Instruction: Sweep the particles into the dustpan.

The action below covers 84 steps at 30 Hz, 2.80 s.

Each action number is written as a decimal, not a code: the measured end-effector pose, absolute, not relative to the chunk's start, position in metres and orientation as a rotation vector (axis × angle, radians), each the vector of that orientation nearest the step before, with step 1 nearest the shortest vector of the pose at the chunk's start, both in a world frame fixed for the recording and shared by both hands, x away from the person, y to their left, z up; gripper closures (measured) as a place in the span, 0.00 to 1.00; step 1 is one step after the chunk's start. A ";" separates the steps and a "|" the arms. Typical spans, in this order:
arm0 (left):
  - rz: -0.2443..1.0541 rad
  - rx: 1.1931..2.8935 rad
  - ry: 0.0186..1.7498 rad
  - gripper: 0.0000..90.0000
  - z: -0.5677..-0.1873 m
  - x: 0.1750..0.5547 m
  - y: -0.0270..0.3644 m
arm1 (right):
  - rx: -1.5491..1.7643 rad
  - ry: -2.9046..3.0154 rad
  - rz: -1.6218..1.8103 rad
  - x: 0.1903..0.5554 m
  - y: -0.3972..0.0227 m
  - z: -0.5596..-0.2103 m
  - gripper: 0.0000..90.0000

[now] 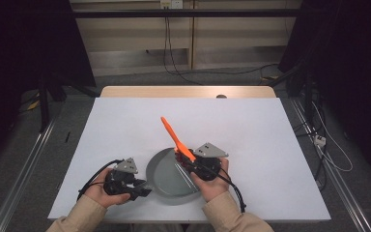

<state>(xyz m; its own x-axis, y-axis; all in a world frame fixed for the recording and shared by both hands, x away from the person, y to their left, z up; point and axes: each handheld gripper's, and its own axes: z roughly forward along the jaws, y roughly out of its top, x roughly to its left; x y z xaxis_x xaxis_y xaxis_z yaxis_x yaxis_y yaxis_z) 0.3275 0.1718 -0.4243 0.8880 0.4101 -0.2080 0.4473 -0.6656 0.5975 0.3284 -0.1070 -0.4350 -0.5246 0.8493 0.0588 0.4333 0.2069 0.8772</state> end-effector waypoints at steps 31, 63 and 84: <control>-0.094 2.371 0.613 0.70 -0.426 0.329 0.174 | 1.150 2.015 1.146 0.347 -0.134 -0.435 0.79; -0.089 2.366 0.621 0.70 -0.427 0.328 0.174 | 1.140 1.972 1.203 0.338 -0.125 -0.440 0.79; -0.080 2.346 0.636 0.66 -0.423 0.329 0.184 | 1.150 1.941 1.236 0.334 -0.131 -0.427 0.79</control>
<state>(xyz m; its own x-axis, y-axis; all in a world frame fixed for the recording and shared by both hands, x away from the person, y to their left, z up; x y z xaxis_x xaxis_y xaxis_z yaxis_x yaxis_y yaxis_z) 0.3289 0.1836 -0.4230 0.8780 0.4221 -0.2259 0.4647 -0.6383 0.6137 0.3336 -0.1307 -0.4274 -0.4745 0.8802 -0.0108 0.3624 0.2065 0.9088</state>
